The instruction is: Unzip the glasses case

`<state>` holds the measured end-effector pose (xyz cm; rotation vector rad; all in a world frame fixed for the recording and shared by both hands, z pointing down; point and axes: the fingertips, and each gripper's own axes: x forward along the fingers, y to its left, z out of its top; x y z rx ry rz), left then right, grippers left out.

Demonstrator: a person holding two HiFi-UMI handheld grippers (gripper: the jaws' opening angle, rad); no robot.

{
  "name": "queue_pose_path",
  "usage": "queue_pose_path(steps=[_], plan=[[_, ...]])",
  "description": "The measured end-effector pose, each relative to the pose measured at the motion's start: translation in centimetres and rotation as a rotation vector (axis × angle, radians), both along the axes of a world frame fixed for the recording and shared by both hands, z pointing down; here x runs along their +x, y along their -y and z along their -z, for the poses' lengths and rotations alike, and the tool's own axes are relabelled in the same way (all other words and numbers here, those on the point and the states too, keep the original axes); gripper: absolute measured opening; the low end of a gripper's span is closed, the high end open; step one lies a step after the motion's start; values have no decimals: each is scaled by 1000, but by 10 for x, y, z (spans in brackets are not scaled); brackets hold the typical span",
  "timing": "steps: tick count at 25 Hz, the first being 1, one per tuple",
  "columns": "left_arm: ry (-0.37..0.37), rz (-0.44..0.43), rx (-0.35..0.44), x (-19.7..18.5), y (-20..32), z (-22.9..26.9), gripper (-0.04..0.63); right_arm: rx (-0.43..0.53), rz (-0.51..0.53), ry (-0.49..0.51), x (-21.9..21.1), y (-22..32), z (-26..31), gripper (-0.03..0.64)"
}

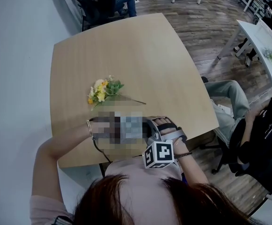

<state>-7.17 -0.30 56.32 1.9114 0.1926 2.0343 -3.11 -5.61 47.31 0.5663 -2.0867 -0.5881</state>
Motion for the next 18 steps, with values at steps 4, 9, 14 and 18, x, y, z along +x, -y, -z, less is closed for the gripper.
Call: queue_pose_path(steps=[4,9,14,18], plan=[[-10,18,-5,2,-1,0,235,4,0,3,0,0,1,20],[-62,50,53,9,10,1,236,11,-41,52,3,5,5,20],[-130,119,102,17,17,-1,236,24,-58,61,5,10,5,27],[-154,145,118,18,16,-2,236,8,-59,70,5,9,2,32]])
